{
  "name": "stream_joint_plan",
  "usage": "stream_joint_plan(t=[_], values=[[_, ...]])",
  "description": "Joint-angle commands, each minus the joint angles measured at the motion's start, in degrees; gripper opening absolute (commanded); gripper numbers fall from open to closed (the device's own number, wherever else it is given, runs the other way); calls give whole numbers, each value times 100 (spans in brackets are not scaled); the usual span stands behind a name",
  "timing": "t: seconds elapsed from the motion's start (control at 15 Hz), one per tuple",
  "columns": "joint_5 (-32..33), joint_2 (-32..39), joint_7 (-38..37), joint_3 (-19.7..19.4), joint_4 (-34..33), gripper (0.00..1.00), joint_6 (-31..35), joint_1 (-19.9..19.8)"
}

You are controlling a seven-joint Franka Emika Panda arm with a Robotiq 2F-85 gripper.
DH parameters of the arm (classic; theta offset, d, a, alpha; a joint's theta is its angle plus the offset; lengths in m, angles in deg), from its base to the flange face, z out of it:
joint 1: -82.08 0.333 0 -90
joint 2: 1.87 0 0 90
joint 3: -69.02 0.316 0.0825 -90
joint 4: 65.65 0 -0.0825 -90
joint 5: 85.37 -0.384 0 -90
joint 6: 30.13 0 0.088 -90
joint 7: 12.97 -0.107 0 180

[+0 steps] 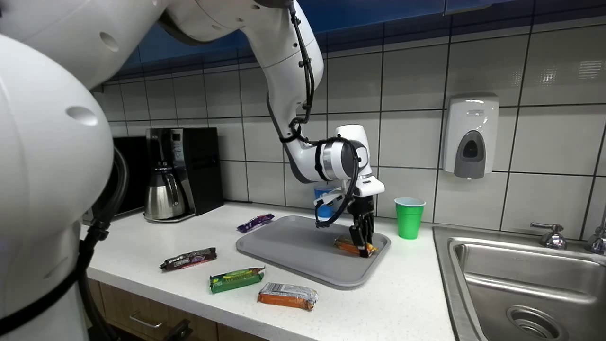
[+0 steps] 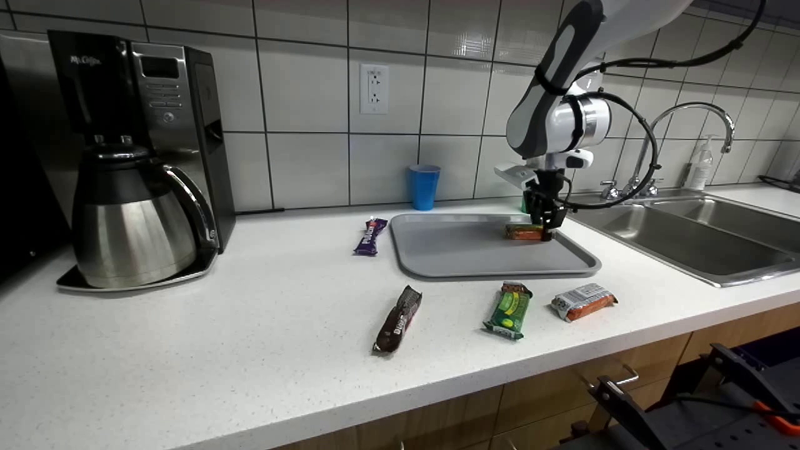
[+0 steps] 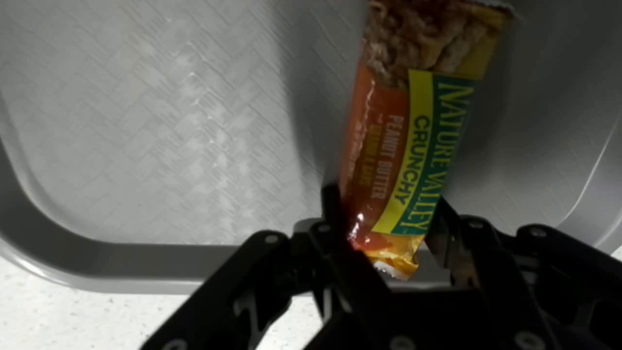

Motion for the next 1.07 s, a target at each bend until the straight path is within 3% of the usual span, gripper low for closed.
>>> stream_joint_plan(t=[0.0,1.0], values=[[-51,-15,-2,-45,-95,19,-189,46],[69,-730,-26,-209,438,19,-90,173]])
